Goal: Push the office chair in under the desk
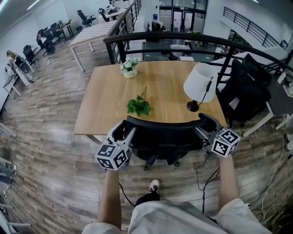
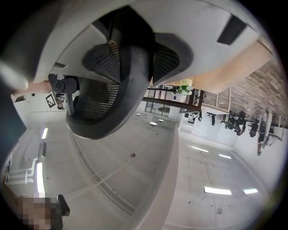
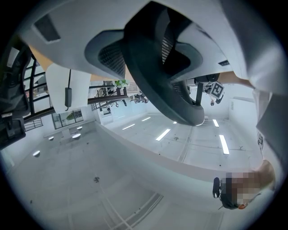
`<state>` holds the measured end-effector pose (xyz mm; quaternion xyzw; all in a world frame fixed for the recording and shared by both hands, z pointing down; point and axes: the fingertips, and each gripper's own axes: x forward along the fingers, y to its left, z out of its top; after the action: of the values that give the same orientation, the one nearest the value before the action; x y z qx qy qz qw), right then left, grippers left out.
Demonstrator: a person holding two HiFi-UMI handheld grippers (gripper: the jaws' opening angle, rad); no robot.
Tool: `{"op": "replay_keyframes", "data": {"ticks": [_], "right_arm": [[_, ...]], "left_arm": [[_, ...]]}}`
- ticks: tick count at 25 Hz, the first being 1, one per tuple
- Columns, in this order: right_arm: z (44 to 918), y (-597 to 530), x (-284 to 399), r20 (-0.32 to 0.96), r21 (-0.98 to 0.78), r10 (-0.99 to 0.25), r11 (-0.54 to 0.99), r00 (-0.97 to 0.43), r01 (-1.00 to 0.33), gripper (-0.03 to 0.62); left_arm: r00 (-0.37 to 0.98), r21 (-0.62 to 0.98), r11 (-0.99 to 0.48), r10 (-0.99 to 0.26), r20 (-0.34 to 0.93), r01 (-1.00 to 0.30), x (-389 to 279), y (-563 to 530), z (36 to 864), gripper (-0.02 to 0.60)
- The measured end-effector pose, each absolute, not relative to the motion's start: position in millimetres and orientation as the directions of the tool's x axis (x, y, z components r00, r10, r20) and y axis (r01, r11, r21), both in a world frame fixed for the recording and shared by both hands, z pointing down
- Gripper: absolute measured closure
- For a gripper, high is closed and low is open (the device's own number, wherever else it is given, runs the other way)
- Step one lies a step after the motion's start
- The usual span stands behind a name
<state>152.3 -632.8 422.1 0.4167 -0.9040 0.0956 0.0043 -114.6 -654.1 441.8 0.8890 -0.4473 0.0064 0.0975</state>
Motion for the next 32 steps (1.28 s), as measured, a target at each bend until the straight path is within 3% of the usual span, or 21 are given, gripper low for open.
{"op": "replay_keyframes", "data": {"ticks": [32], "right_arm": [[420.2,-693.4,172.3,-0.003,-0.143,-0.778,0.622,-0.628,-0.77,0.316]], "left_arm": [[0.591,0.107,-0.582,-0.8,0.099,-0.806,-96.9,-705.6,440.8,0.325]]}}
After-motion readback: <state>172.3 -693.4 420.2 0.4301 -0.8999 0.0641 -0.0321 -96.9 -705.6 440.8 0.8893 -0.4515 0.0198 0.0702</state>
